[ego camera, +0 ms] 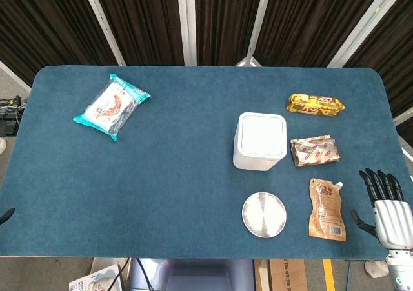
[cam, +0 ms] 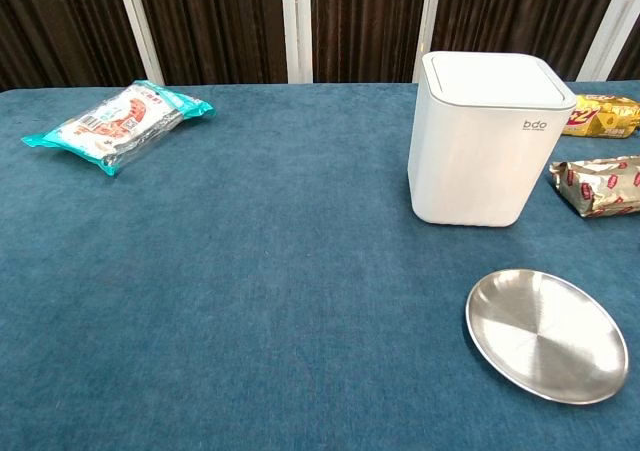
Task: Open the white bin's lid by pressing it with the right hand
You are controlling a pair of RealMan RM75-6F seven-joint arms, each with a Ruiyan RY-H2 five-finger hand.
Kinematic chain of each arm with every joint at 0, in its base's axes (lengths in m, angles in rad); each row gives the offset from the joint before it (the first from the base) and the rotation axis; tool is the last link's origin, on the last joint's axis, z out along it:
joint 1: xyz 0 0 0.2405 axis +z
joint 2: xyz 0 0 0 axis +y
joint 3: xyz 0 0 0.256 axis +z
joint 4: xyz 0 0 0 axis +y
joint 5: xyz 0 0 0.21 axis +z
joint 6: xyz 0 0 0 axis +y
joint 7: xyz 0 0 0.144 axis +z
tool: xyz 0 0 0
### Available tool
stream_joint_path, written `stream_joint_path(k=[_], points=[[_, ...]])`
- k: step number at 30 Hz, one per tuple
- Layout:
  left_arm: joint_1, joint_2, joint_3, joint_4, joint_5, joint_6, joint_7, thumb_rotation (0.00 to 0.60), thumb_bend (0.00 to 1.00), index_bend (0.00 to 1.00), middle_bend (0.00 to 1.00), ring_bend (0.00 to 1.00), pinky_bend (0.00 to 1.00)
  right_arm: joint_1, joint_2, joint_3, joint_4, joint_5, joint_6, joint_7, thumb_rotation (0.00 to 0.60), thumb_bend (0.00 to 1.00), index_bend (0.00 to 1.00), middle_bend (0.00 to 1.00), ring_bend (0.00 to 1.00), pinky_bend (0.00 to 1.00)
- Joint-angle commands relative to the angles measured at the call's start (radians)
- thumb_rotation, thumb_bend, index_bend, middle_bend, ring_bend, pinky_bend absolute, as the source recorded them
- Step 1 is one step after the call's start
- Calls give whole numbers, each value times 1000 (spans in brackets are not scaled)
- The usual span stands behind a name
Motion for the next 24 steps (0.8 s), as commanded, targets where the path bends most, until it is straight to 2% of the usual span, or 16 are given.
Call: stream_joint_path(k=[1,5,24], points=[[-1,-3,-1,3,0,0,0,600,62,217,222,67,205,3,-1,0,0,7,-10,-6,600,278,120,122,86,68],[-1,-2,-1,3,-2,-3,-2,600,62,217,226,67,206,3,-2,2,-7,15,-13,-20,600,277,121,122,157,87],[-4,-7,1,-8,6,-6,34,600,62,216,238,67,202,2,3,-2,-11,-7,-3,28,600,277,121,136,159,109]])
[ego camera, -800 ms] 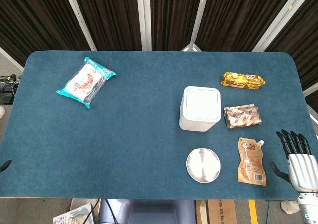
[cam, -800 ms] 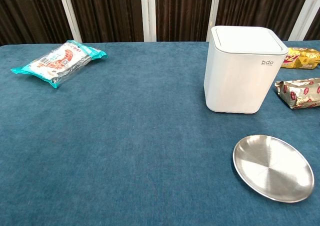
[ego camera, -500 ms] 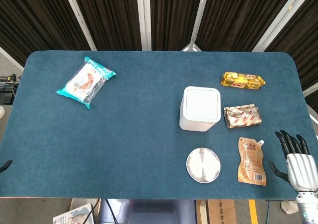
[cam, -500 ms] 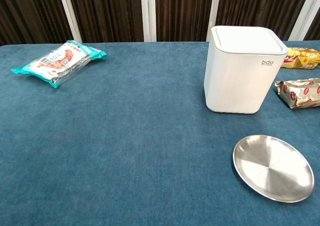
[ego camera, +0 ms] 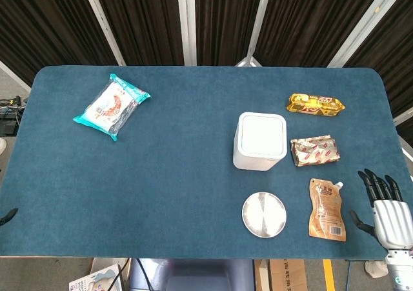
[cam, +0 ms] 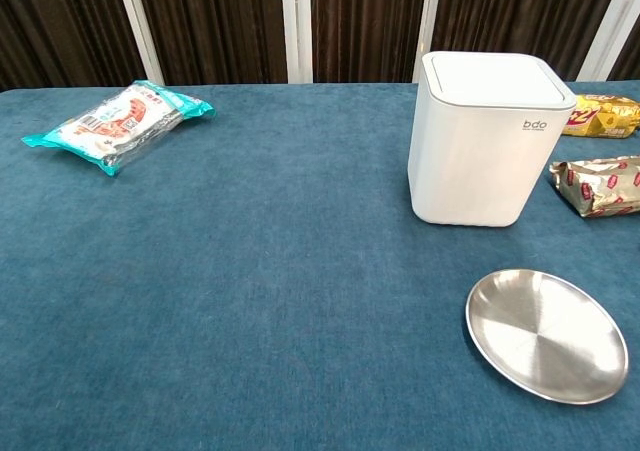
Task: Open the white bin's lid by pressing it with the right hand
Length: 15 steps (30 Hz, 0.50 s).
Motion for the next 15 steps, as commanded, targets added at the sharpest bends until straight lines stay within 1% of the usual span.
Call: stream_joint_path(k=[1,3,5,6,11,15], points=[[-3,-4,-6,4,-3,1,6,600,62,216,236,65,198,8,6,-3,-10,-14,-8,26,600,277,121,158,166,120],[-3,-14,-12,12,-2,13,12,600,62,217,229,57,190,16,15,-2,-17,-20,-18,35,600,277,121,202,190,147],[-3,-24,-18,22,-1,25,16,600,62,217,214,40,177,31,32,3,-33,-22,-37,26,600,277,121,244,235,194],[-2,-28,-19,25,-1,29,17,600,62,217,208,34,173,44,49,10,-49,-23,-50,9,600,277,121,273,271,235],[-3,-31,-19,24,-5,23,20,600,62,217,194,24,165,132,155,60,-195,14,-164,-71,600,277,121,408,422,411],[-2,-30,-20,21,-8,23,22,600,62,217,194,24,165,176,195,81,-253,44,-229,-107,600,277,121,496,515,513]])
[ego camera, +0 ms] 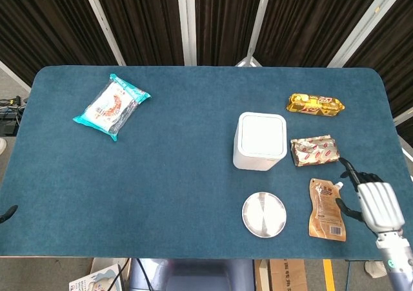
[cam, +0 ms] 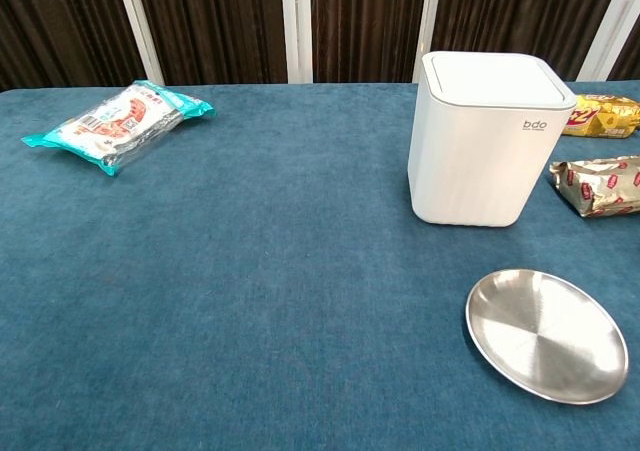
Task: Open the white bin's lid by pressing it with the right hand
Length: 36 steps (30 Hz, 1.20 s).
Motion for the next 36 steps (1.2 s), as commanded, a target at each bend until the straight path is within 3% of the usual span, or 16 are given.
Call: stream_joint_path(k=[1,12,20,36], points=[[1,0,-1,-2,-2,0,1,600,62,217,194,24,165,62,55,33,-73,44,-83,-50,600,277,121,512,530,535],[6,5,-6,-11,-21,-4,0,600,62,217,193,24,165,263,129,110,-244,282,-328,-279,600,288,121,619,631,599],[8,4,-9,-12,-23,-1,-4,600,62,217,193,24,165,358,108,131,-304,430,-358,-418,600,290,121,643,651,601],[10,6,-12,-10,-27,-2,-16,600,62,217,193,24,165,518,30,95,-354,669,-349,-641,600,289,121,653,659,601]])
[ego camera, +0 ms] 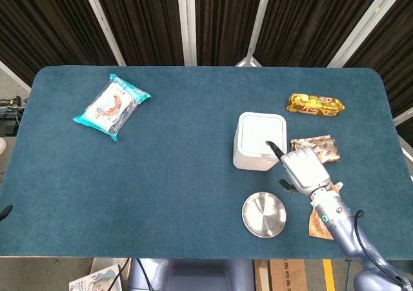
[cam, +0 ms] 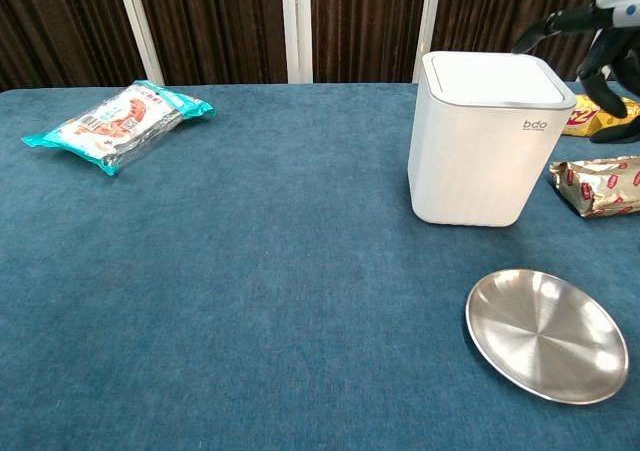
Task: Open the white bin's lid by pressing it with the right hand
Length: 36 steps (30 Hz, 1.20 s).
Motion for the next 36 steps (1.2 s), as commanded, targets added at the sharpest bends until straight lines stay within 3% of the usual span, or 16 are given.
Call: stream_joint_path(k=[1,14,25,31,33,36], points=[[0,1,0,0,1,-1,-2,600,62,217,193,24,165,41,-28,-11,-3,61,14,-40,600,289,121,653,660,601],[1,2,-5,6,-5,-3,-18,600,62,217,194,24,166,129,-78,-58,28,195,33,-100,600,289,121,653,660,602],[4,2,-5,5,-4,3,-19,600,62,217,194,24,166,154,-86,-86,37,206,44,-98,600,290,121,653,660,601],[3,1,-6,5,-6,-1,-15,600,62,217,194,24,166,134,-54,-67,5,151,100,-35,600,289,121,653,658,599],[2,1,-6,4,-5,-2,-13,600,62,217,194,24,166,103,-29,-53,-11,96,135,24,600,289,114,611,632,547],[3,1,-7,4,-6,-1,-13,600,62,217,194,24,166,52,12,-48,-27,21,168,111,600,289,80,391,468,381]])
